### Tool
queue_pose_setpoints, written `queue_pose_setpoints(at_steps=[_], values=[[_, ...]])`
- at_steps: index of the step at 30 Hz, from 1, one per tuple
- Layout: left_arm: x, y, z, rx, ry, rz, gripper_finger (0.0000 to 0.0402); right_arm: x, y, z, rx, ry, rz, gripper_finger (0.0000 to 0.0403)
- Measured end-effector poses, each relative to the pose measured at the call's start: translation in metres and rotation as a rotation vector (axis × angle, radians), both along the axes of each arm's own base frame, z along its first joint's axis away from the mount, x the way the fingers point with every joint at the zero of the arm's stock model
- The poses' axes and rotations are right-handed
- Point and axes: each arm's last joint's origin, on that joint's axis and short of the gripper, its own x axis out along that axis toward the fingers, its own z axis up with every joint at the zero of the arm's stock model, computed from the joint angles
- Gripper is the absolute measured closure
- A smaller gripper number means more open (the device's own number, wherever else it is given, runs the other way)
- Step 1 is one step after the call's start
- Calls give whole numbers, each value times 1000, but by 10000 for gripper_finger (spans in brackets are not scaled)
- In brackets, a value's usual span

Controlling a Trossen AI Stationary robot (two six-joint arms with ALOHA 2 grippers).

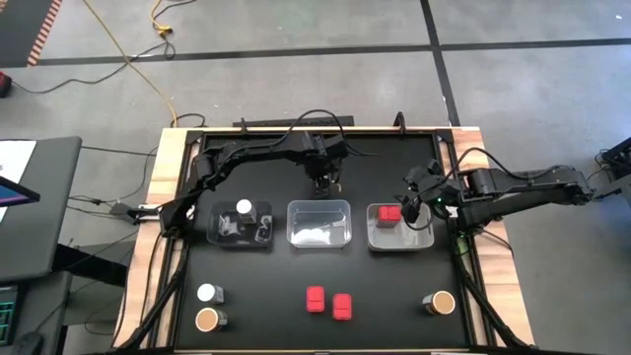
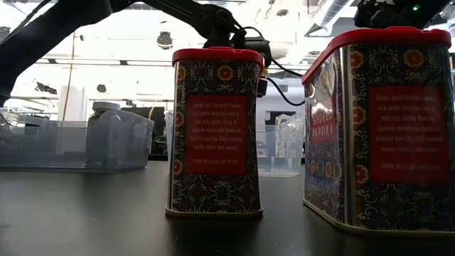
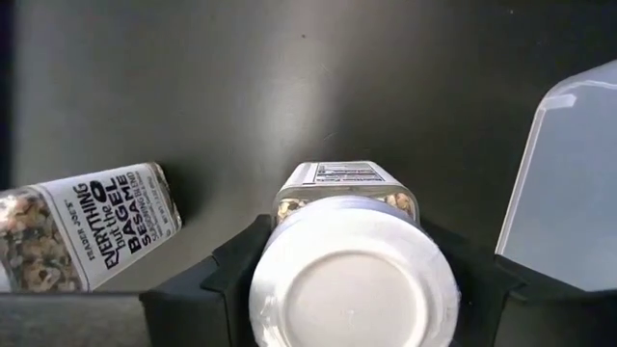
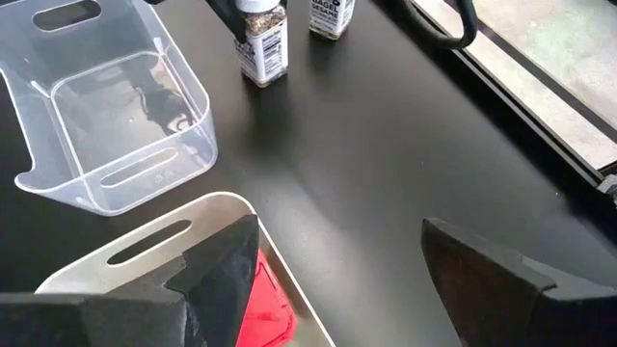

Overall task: Sort spices by type
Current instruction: Put the top right white seasoning bottle into the black bin

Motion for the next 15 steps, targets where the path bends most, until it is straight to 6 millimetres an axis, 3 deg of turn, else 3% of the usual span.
queue_pose_setpoints(at_steps=[8, 15], values=[[-1, 0, 3, -1, -9, 21, 199, 5, 1, 4, 4, -44, 52, 85], [-1, -1, 24, 8, -37, 23, 199, 13, 5, 8, 26, -95, 197, 85]])
